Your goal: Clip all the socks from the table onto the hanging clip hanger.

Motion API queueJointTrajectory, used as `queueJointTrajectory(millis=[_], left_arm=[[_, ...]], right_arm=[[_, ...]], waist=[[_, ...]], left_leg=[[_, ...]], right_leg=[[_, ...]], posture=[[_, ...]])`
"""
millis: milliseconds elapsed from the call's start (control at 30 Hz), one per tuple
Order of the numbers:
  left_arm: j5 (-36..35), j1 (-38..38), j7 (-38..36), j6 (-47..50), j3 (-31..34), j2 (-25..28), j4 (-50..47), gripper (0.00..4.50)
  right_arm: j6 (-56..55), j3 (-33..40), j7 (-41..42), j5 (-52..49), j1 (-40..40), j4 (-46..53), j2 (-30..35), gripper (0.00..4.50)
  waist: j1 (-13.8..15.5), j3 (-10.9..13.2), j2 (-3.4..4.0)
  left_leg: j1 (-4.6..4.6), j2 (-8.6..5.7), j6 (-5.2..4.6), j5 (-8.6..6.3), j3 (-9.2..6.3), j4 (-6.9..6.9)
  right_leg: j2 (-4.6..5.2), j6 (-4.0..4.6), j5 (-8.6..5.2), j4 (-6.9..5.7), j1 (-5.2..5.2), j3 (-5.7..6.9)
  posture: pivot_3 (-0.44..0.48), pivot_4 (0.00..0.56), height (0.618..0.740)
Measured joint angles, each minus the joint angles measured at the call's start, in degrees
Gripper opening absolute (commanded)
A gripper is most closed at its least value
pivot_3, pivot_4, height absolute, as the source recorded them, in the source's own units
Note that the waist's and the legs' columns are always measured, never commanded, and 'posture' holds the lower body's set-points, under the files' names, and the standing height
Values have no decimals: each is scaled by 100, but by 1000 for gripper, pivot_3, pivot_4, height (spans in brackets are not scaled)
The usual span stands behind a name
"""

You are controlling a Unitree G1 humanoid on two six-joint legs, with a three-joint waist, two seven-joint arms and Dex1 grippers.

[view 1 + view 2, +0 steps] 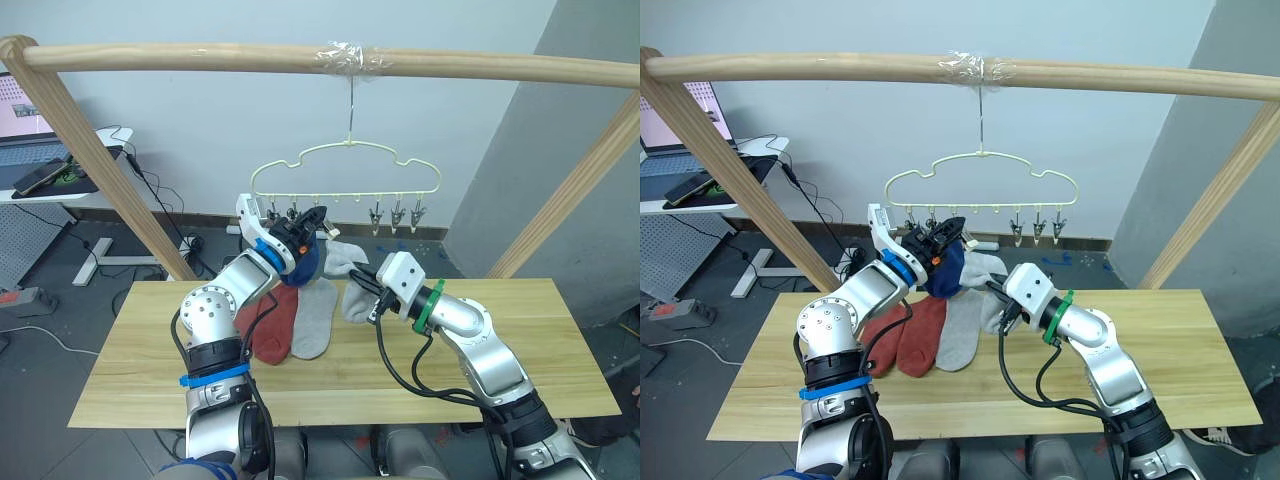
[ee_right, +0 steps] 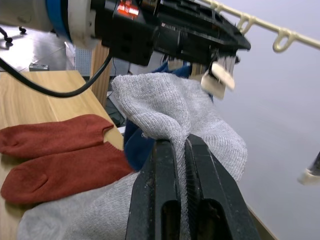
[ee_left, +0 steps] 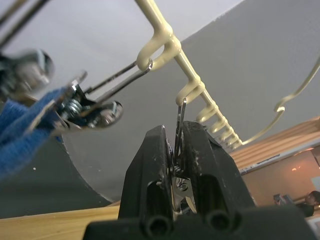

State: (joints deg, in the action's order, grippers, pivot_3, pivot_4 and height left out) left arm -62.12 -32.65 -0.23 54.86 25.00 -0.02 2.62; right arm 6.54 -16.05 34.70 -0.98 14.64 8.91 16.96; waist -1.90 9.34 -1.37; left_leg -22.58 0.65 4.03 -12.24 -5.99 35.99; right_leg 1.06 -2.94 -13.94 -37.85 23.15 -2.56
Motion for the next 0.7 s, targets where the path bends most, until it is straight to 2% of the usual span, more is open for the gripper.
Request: queueJointTrajectory(millis=[700], left_arm=[[-174, 43, 185, -71, -67, 14, 0, 140]], right_arm=[[-98, 76, 28, -48, -29, 236, 75, 46]], waist=[[-1, 0, 0]], left_leg=[[0, 0, 0, 0, 1, -1]], right_leg=[[0, 0, -1, 3, 0, -1]], posture=[[17, 117, 740]])
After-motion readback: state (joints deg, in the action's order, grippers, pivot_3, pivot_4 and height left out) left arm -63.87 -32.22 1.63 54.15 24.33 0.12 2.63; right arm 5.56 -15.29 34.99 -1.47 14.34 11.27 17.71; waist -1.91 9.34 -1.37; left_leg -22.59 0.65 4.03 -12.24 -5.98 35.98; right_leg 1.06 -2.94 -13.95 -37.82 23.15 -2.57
